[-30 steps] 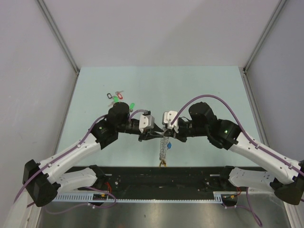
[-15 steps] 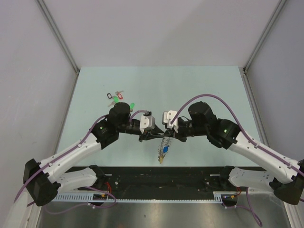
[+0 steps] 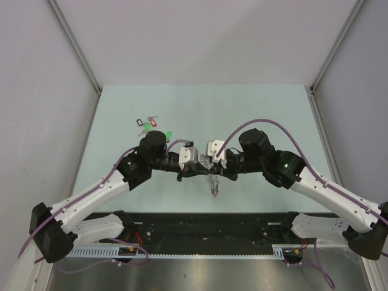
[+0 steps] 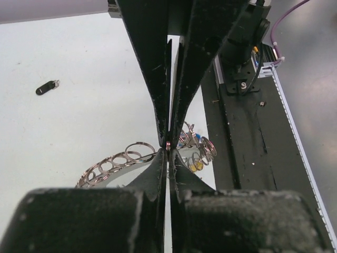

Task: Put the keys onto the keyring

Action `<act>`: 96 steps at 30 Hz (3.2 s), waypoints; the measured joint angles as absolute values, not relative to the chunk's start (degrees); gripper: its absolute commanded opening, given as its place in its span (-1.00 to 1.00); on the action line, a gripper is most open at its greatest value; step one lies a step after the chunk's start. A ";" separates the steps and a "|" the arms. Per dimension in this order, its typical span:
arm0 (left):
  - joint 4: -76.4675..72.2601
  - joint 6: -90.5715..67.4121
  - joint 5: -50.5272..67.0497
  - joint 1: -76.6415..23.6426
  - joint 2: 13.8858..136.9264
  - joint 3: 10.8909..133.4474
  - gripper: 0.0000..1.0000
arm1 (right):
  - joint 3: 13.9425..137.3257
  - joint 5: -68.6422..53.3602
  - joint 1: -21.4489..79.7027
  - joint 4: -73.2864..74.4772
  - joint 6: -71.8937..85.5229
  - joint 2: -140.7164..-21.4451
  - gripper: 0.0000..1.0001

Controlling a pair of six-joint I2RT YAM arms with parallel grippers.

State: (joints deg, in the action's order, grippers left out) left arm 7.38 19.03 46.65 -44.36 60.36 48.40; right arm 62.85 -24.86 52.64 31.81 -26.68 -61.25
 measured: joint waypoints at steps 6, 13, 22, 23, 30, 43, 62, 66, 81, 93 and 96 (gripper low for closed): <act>0.21 12.71 44.62 -44.34 60.18 46.00 -0.99 | 63.16 -24.29 51.57 31.51 -23.92 -59.83 -0.18; -9.45 4.86 41.63 -44.51 56.88 39.42 -1.00 | 63.13 -22.11 48.47 28.29 -19.25 -53.34 -0.16; -18.87 -0.51 39.94 -44.51 55.29 37.91 -0.99 | 60.90 -19.09 47.11 25.39 -15.40 -52.07 -0.13; -19.49 -0.99 39.64 -44.51 55.27 37.76 -0.99 | 60.23 -18.87 47.11 25.08 -14.96 -52.10 -0.12; -23.49 -3.68 36.93 -44.51 55.27 37.10 -1.00 | 57.56 -19.11 47.24 24.05 -12.91 -52.34 0.00; -28.62 -6.20 34.68 -44.51 55.48 36.03 -0.99 | 55.31 -17.67 51.31 22.02 -10.35 -51.27 0.19; -32.42 -7.64 35.83 -44.51 55.48 34.39 -0.99 | 50.39 -27.88 40.82 12.53 -6.81 -46.65 -0.13; -33.65 -8.34 36.40 -44.51 55.48 34.39 -0.99 | 49.56 -31.03 39.72 10.11 -5.93 -46.85 -0.13; -37.43 -10.79 38.30 -44.51 56.25 34.24 -0.99 | 49.52 -39.07 38.37 5.02 -4.97 -48.21 -0.17; -38.54 -11.70 39.64 -44.51 56.36 34.17 -0.99 | 49.52 -42.09 38.00 3.88 -4.47 -49.76 -0.45; -38.59 -12.03 39.88 -44.51 56.40 34.17 -0.99 | 49.52 -43.09 37.95 3.53 -4.43 -50.04 -0.55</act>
State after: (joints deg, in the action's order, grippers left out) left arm -38.59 -12.03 39.88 -44.51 56.40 34.17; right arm 49.52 -43.09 37.95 3.53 -4.43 -50.04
